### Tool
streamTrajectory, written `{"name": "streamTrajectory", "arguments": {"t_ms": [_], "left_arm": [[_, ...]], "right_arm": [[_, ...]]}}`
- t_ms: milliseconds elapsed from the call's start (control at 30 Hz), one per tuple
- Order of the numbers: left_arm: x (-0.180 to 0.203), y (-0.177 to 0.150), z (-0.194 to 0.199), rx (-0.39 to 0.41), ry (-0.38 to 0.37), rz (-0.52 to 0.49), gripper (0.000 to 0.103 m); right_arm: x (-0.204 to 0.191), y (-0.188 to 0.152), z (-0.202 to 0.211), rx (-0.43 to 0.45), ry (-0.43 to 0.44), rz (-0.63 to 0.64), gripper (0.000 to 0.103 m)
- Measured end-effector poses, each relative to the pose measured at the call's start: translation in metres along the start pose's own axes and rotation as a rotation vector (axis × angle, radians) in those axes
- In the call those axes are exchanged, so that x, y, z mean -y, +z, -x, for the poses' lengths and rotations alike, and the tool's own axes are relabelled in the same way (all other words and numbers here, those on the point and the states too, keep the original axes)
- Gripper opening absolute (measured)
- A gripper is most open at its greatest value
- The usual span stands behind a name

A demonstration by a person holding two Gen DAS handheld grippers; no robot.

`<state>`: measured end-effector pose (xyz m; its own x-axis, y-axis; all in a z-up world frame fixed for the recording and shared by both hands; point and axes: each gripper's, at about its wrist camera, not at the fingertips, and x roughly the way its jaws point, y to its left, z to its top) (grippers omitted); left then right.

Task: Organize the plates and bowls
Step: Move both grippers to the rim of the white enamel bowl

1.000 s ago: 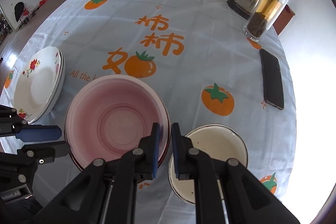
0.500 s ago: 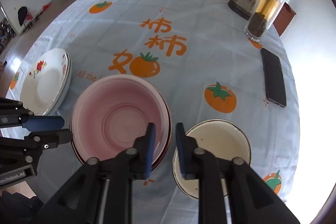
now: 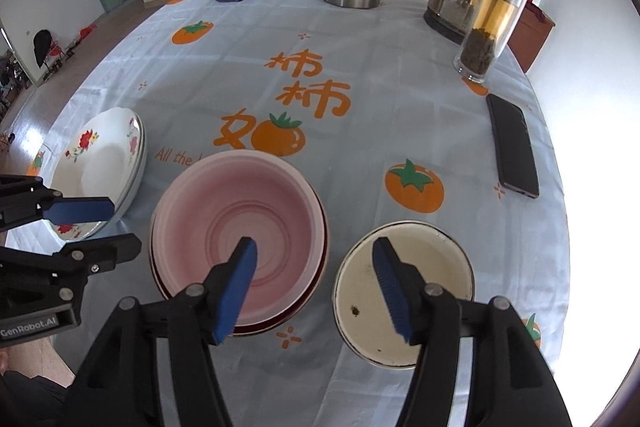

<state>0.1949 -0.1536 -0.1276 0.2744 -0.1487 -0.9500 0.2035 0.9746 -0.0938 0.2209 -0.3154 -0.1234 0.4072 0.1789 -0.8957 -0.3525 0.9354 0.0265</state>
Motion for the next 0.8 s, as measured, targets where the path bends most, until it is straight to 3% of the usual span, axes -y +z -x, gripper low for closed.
{"name": "streamTrajectory", "arguments": {"t_ms": [333,800], "left_arm": [[0.019,0.006,0.003,0.028,0.028,-0.054,0.044],[0.078,0.021,-0.003,0.049,0.027,-0.149,0.045]], "right_arm": [[0.021,-0.015,0.026,0.052,-0.02,-0.067,0.062],[0.09,-0.055,0.035,0.046,-0.071,-0.207,0.063]]}}
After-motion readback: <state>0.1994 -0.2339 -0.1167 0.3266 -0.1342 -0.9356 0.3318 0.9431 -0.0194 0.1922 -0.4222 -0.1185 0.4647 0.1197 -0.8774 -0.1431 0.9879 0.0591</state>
